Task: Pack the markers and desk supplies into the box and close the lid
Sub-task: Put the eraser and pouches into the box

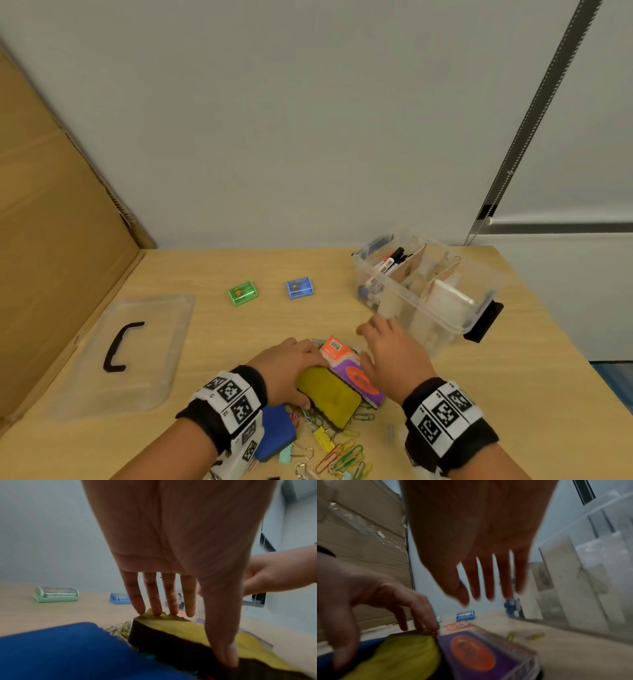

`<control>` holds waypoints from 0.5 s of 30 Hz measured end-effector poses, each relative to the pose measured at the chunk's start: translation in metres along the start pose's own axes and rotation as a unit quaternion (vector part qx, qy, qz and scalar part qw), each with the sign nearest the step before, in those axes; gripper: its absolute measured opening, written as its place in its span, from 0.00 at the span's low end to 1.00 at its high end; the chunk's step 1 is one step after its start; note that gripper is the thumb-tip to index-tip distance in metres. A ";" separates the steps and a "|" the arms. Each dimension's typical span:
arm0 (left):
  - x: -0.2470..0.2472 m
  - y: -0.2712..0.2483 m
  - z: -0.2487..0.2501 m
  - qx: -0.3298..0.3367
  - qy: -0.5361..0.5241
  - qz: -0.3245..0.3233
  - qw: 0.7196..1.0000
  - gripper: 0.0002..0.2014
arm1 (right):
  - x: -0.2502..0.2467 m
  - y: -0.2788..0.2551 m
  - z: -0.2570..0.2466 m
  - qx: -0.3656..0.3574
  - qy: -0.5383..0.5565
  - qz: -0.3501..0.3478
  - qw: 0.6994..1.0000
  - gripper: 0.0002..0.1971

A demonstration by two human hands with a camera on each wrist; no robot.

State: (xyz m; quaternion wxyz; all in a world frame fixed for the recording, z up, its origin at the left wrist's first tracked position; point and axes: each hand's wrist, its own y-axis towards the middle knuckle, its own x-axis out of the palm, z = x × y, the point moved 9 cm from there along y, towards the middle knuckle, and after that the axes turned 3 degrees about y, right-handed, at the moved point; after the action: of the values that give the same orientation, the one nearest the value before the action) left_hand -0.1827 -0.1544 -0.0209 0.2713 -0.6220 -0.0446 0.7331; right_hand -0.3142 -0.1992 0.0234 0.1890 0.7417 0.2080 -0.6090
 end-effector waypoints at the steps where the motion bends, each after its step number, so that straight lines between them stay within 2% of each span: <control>1: 0.001 0.001 0.001 0.002 0.016 -0.002 1.000 0.36 | 0.019 -0.003 0.004 0.017 0.014 -0.068 0.997 0.21; 3: 0.001 0.003 0.001 0.003 0.031 0.000 1.000 0.34 | 0.047 -0.014 0.012 0.053 0.033 -0.186 0.981 0.25; 5: -0.002 0.003 0.000 0.006 0.038 0.007 0.999 0.32 | 0.059 -0.021 0.014 0.075 0.055 -0.228 0.969 0.27; 8: -0.004 0.004 0.000 0.009 0.060 0.006 0.998 0.31 | 0.059 -0.020 0.011 0.090 0.047 -0.212 0.972 0.27; 13: -0.007 0.001 0.002 0.021 0.102 0.027 0.994 0.26 | 0.076 -0.025 0.003 0.120 0.028 -0.242 0.962 0.46; 15: -0.007 0.000 0.001 0.023 0.124 0.031 0.992 0.25 | 0.076 -0.023 0.002 0.133 0.023 -0.216 0.967 0.45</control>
State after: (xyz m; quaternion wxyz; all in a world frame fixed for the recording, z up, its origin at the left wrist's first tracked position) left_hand -0.1832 -0.1577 -0.0141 0.2662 -0.7030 0.0251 0.6590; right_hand -0.3156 -0.1748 -0.0525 -0.0522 0.7116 0.2841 -0.6405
